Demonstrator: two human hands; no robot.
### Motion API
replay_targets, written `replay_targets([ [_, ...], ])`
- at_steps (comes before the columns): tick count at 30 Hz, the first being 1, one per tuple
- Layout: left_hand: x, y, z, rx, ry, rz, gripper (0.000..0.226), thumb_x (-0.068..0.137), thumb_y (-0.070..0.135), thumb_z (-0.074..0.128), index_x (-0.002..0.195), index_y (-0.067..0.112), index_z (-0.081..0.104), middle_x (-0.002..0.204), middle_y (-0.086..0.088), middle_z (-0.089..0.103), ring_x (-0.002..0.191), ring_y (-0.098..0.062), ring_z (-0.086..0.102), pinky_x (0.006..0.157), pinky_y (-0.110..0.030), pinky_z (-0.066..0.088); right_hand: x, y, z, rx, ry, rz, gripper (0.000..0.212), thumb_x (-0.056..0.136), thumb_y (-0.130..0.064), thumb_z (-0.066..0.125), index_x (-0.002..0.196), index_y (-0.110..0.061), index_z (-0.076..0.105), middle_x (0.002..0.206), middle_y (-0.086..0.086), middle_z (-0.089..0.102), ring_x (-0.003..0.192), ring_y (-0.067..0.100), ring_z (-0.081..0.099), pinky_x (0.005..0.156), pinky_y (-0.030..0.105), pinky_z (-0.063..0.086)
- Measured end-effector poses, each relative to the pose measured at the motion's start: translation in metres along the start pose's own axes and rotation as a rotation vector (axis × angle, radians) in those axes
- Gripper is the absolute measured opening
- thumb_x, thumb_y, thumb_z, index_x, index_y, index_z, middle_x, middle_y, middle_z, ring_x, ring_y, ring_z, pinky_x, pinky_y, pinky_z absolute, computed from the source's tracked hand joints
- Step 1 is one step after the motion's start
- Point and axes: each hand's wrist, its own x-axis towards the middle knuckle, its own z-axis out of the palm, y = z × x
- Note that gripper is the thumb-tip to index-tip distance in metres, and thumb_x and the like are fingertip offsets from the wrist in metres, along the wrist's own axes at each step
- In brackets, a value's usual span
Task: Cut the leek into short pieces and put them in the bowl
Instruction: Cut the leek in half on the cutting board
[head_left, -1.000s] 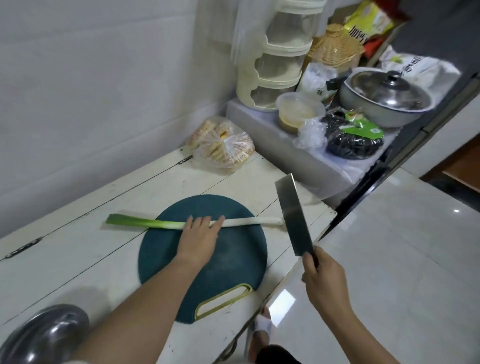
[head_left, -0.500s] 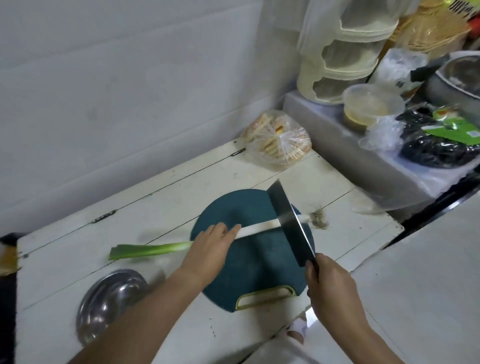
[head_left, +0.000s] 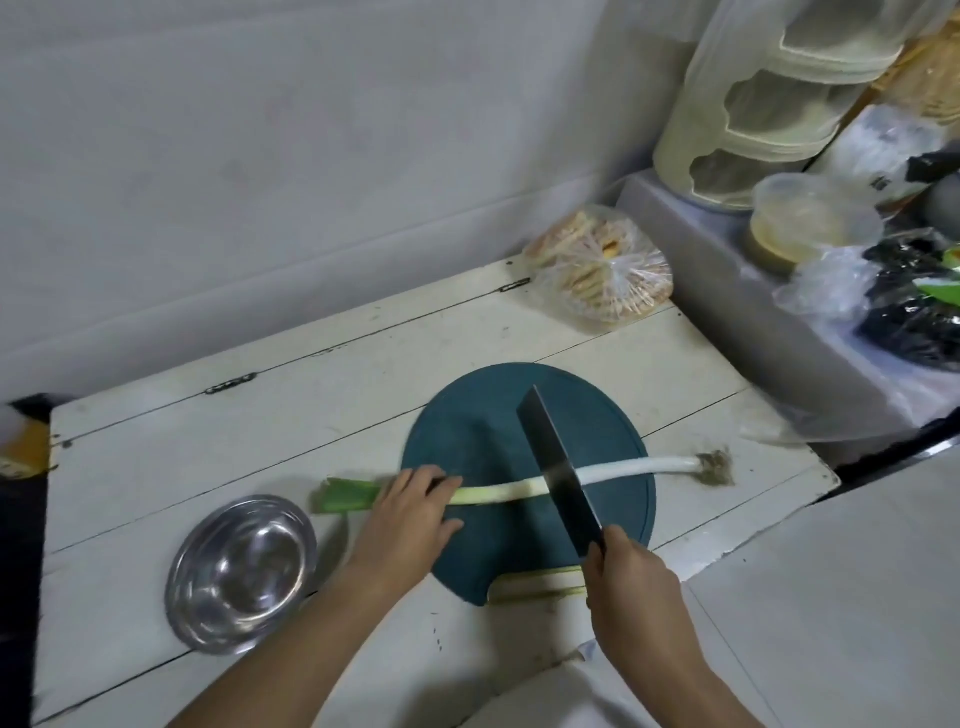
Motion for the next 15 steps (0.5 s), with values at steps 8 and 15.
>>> replay_targets([
  [8,-0.003,0.017,0.019,0.023,0.103,-0.010,0.037,0.087,0.026,0.071,0.124,0.024,0.068,0.103,0.003,0.064,0.097,-0.024,0.057,0.084,-0.042,0.046,-0.011,-0.013,0.022,-0.235,-0.129,-0.061,0.019,0.092,-0.002,0.041,0.092,-0.020,0.033,0.081,0.004,0.060,0.070,0.036,0.059,0.061,0.039,0.040],
  [15,-0.001,0.018,0.021,0.030,0.119,-0.015,0.034,0.091,0.023,0.067,0.125,0.027,0.068,0.098,0.003,0.063,0.090,-0.024,0.054,0.078,-0.041,0.043,-0.008,-0.022,0.021,-0.266,-0.169,-0.021,0.026,0.088,0.006,0.038,0.089,-0.018,0.028,0.062,-0.004,0.034,0.050,0.018,0.030,0.046,0.032,0.025],
])
